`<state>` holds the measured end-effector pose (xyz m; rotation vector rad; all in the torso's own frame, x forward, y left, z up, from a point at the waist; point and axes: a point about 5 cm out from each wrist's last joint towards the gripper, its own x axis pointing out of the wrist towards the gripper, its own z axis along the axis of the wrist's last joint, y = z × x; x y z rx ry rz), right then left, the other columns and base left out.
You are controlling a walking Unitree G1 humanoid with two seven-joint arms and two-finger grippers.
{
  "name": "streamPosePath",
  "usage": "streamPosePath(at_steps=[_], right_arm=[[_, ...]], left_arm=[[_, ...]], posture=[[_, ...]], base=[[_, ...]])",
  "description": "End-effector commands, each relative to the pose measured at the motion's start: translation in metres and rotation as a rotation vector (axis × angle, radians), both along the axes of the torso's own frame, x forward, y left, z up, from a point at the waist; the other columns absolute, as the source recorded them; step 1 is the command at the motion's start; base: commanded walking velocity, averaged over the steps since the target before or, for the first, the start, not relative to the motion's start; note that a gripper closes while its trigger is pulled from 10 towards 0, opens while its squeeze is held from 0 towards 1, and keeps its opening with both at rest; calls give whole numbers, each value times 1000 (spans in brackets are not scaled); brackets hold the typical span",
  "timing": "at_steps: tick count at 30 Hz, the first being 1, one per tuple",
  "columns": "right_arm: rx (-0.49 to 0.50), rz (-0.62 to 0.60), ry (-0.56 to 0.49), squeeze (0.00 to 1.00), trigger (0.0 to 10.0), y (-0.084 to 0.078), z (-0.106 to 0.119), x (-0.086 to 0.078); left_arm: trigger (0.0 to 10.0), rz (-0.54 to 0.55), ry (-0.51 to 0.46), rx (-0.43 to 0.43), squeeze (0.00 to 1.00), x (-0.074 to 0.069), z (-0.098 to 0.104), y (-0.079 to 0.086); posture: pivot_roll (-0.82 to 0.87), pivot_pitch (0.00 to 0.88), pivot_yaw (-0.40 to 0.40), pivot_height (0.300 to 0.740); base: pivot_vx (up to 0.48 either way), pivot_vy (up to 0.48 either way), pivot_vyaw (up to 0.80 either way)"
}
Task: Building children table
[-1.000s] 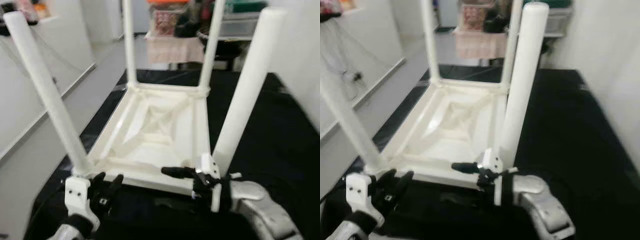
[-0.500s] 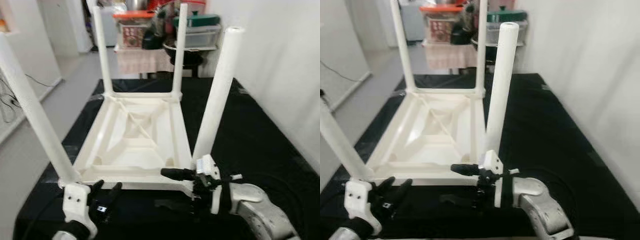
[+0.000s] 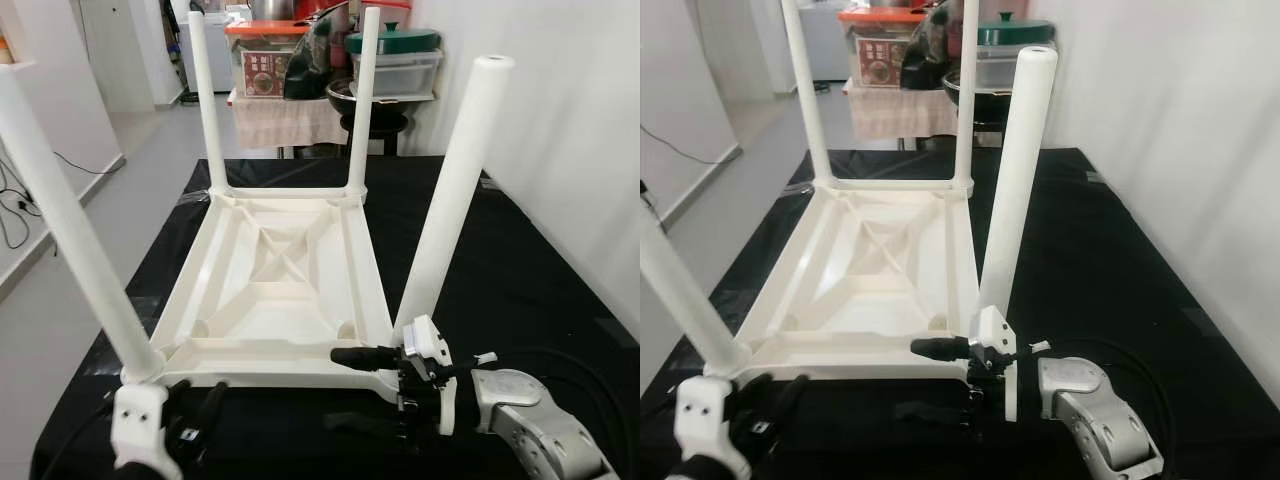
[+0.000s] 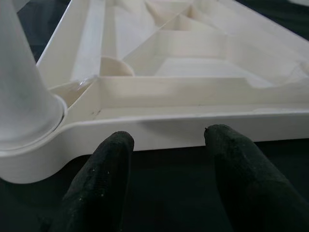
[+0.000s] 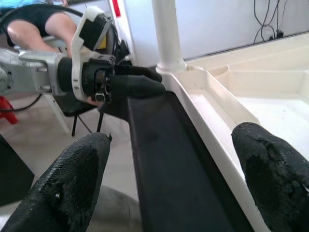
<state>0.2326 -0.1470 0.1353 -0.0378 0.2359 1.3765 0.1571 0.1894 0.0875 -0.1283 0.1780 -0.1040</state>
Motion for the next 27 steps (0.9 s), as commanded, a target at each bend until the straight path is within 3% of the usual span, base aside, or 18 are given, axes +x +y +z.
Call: streamPosePath(at_steps=[1, 5, 8, 16, 18, 20, 27], right_arm=[[-16, 13, -15, 0, 10000, -1, 3, 3], [-42, 29, -13, 0, 10000, -6, 4, 2], [-82, 35, -6, 0, 10000, -17, 5, 2], [-111, 15, -5, 0, 10000, -26, 5, 4], [-113, 17, -4, 0, 10000, -26, 4, 4], [-104, 28, 0, 0, 10000, -22, 3, 3], [-98, 34, -1, 0, 10000, -20, 4, 3]], left_arm=[[10000, 32, 10, 22, 0, -2, -2, 4], [10000, 109, 40, 63, 0, -11, -7, 15], [10000, 278, -8, 95, 0, -28, 8, 38], [10000, 333, -78, 118, 0, -43, 23, 37], [10000, 317, -101, 127, 1000, -43, 26, 34], [10000, 310, -153, 135, 1000, -32, 31, 36], [10000, 288, -170, 125, 1000, -21, 32, 39]], posture=[[-19, 0, 7, 740], [-18, 0, 9, 740], [-9, 0, 12, 740], [-2, 9, 19, 740], [-1, 8, 17, 740], [-1, 6, 11, 740], [-4, 3, 7, 740]], base=[[0, 0, 0], [0, 0, 0], [0, 0, 0], [0, 0, 0], [0, 0, 0], [0, 0, 0], [0, 0, 0]])
